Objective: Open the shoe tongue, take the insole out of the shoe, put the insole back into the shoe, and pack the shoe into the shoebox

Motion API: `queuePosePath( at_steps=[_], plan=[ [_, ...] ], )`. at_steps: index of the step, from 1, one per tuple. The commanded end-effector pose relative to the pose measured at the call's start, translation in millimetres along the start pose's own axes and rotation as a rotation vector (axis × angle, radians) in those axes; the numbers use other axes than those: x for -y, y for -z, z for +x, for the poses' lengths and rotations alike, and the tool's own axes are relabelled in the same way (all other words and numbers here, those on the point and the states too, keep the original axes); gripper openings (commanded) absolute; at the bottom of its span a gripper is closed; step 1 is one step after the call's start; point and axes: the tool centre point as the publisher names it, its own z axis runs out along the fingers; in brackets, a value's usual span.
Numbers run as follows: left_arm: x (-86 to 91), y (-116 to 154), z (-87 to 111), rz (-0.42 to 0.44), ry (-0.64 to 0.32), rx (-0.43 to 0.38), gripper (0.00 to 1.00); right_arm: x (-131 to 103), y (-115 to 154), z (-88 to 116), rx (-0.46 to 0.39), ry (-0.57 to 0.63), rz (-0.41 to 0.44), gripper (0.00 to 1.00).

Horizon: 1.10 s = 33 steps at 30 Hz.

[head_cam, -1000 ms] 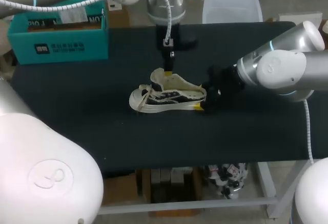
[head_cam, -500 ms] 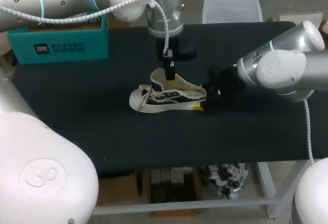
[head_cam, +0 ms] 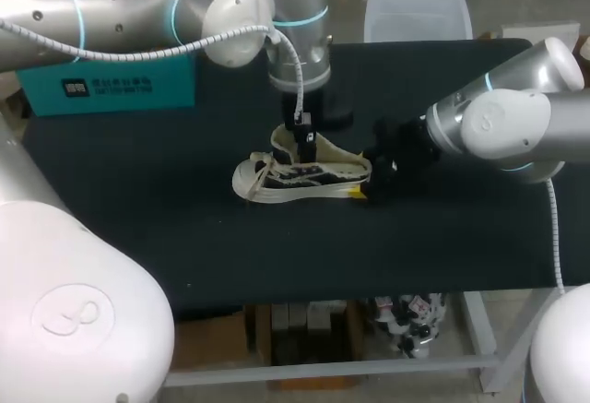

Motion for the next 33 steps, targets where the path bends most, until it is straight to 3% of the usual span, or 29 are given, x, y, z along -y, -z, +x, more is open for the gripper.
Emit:
queuePosePath(
  at_steps=[1,19,33],
  plan=[
    [-0.4,-8.9,0.0,0.008,0.0,-0.007,0.0,4.4,-0.7,-1.7,-0.002,0.0,-0.002,0.0],
    [0.1,-35.8,13.8,-0.021,-0.014,0.007,0.0,4.4,-0.7,-1.7,-0.002,0.0,-0.002,0.0],
    [-3.5,-55.6,10.1,-0.068,0.023,0.053,0.0,4.4,-0.7,-1.7,-0.002,0.0,-0.002,0.0]
  ],
)
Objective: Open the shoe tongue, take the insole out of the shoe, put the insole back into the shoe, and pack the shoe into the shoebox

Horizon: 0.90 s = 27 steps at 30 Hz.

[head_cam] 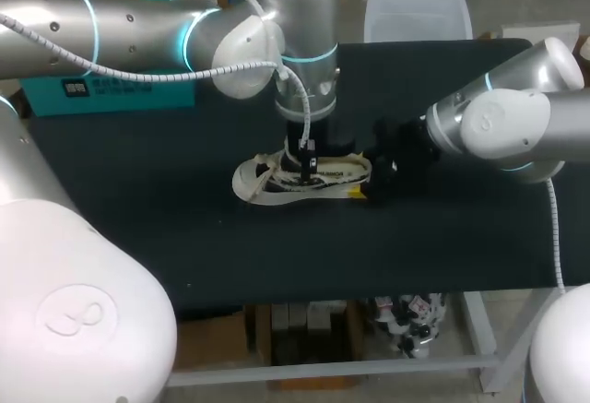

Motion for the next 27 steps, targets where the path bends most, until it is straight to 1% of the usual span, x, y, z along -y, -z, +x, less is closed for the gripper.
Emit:
queuePosePath(
  at_steps=[1,5,6,7,10,12,17,22,27],
  plan=[
    [1.4,-13.2,4.0,-0.009,0.003,0.008,0.0,4.2,-0.7,-2.3,-0.002,-0.001,-0.002,0.0],
    [-1.0,-17.5,2.2,-0.009,0.013,0.011,0.0,4.2,-0.7,-2.3,-0.002,-0.001,-0.002,0.0],
    [-1.9,-18.0,1.8,-0.009,0.014,0.011,0.04,4.2,-0.7,-2.3,-0.002,-0.001,-0.002,0.0],
    [-2.7,-18.3,1.4,-0.006,0.017,0.012,0.21,4.2,-0.7,-2.3,-0.002,-0.001,-0.002,0.0],
    [-4.2,-18.8,0.8,-0.005,0.022,0.018,0.33,4.2,-0.7,-2.3,-0.002,-0.001,-0.002,0.0],
    [-4.7,-19.8,0.7,-0.006,0.021,0.025,0.38,4.2,-0.7,-2.3,-0.002,-0.001,-0.002,0.0],
    [-2.9,-26.7,0.8,-0.03,0.011,0.045,0.42,4.2,-0.7,-2.3,-0.002,-0.001,-0.002,0.0],
    [-1.7,-31.6,1.4,-0.055,0.009,0.087,0.43,4.2,-0.7,-2.3,-0.002,-0.001,-0.002,0.0],
    [-3.2,-38.2,-5.0,-0.06,0.027,0.107,0.42,4.2,-0.7,-2.3,-0.002,-0.001,-0.002,0.0]
  ],
)
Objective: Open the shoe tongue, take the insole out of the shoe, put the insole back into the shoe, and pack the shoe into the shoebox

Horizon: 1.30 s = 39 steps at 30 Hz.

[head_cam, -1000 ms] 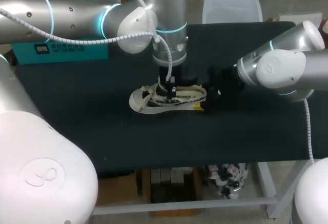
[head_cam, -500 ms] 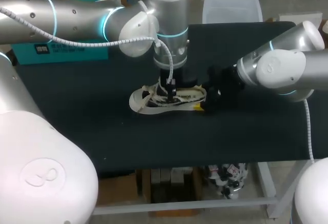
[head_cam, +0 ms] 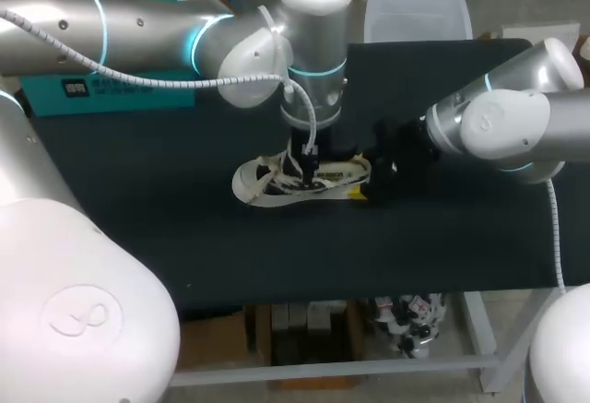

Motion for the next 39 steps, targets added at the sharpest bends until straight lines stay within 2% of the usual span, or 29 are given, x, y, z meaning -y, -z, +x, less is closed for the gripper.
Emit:
queuePosePath(
  at_steps=[1,16,23,39],
  plan=[
    [1.2,-32.9,7.8,-0.005,0.014,0.022,0.42,3.9,-0.4,-3.6,-0.002,-0.001,-0.003,0.0],
    [-4.0,-58.3,-14.3,-0.007,0.081,0.067,0.43,3.9,-0.4,-3.6,-0.002,-0.001,-0.003,0.0],
    [-4.4,-66.6,-22.6,-0.018,0.08,0.11,0.44,3.9,-0.4,-3.6,-0.002,-0.001,-0.003,0.0],
    [-6.1,-84.5,-50.7,-0.018,0.096,0.139,0.42,3.9,-0.4,-3.6,-0.002,-0.001,-0.003,0.0]
  ],
)
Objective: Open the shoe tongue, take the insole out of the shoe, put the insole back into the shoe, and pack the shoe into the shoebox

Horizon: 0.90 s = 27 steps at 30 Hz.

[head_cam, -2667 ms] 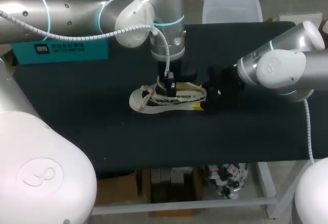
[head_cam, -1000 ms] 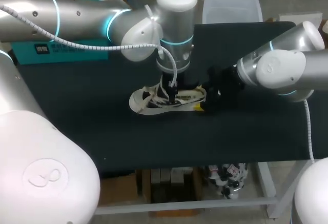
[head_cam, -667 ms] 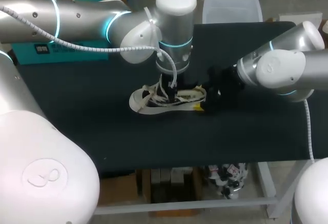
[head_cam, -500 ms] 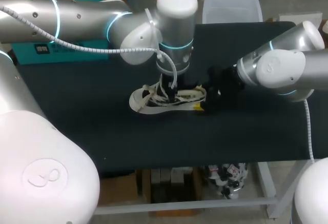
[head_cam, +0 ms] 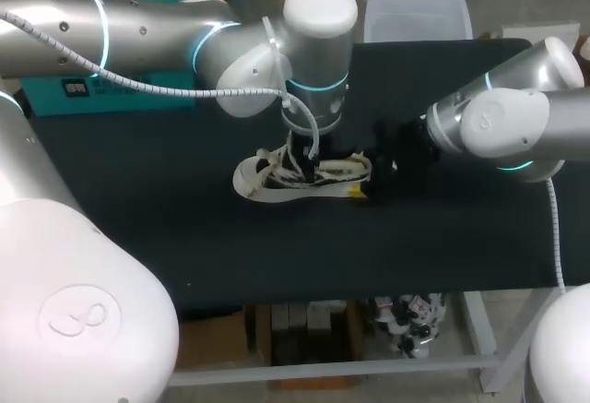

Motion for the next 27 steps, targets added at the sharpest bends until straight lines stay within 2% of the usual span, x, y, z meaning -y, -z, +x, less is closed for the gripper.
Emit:
queuePosePath(
  at_steps=[1,7,9,10,11,18,27],
  plan=[
    [1.9,-85.3,-14.2,0.0,0.003,0.009,0.41,3.8,-1.2,0.6,-0.007,0.002,-0.003,0.0],
    [1.3,-90.3,-19.4,-0.003,0.003,0.026,0.36,3.8,-1.2,0.6,-0.007,0.002,-0.003,0.0],
    [0.7,-91.3,-21.8,0.0,0.004,0.029,0.22,3.8,-1.2,0.6,-0.007,0.002,-0.003,0.0],
    [0.6,-91.9,-23.2,0.002,0.005,0.031,0.08,3.8,-1.2,0.6,-0.007,0.002,-0.003,0.0],
    [0.7,-92.5,-25.1,0.004,0.005,0.032,0.0,3.8,-1.2,0.6,-0.007,0.002,-0.003,0.0],
    [-0.7,-84.7,-26.5,0.042,0.002,0.029,0.0,3.8,-1.2,0.6,-0.007,0.002,-0.003,0.0],
    [1.3,-55.8,-16.3,0.11,-0.001,0.011,0.0,3.8,-1.2,0.6,-0.007,0.002,-0.003,0.0]
  ],
)
